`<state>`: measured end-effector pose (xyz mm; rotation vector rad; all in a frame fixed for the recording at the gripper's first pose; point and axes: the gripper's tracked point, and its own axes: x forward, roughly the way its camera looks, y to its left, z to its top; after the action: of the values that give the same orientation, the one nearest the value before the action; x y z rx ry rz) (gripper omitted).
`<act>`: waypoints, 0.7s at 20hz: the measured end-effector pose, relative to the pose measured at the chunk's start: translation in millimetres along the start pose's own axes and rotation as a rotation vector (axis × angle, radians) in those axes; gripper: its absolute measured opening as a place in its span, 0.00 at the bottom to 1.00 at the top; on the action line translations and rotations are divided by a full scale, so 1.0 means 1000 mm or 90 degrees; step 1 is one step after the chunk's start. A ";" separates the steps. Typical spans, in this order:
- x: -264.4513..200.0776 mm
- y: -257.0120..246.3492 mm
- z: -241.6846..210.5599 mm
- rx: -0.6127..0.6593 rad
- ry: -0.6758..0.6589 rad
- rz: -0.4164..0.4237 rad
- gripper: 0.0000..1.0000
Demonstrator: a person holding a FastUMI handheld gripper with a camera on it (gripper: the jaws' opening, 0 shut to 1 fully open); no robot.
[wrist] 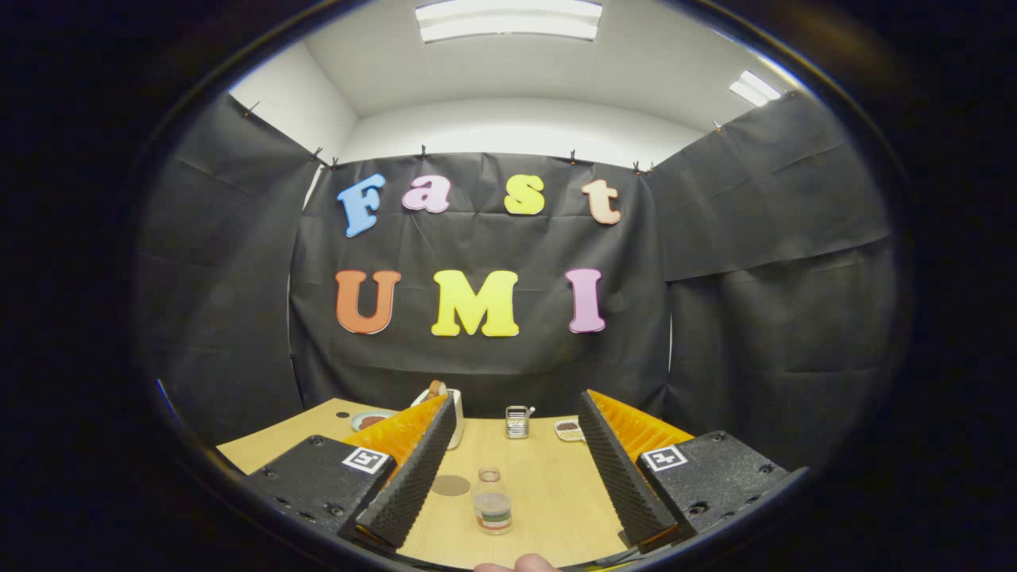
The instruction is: Take the bottle from table, then pour the juice into the cup, finally place the bottle on the coaster
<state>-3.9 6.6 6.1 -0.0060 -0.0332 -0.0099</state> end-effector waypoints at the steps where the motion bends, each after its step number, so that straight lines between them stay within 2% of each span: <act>1: 0.001 0.001 0.000 0.000 0.001 0.001 1.00; 14: 0.003 0.006 -0.007 -0.002 0.001 0.006 1.00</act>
<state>-0.3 12.7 -0.8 -0.0100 -0.0314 0.0000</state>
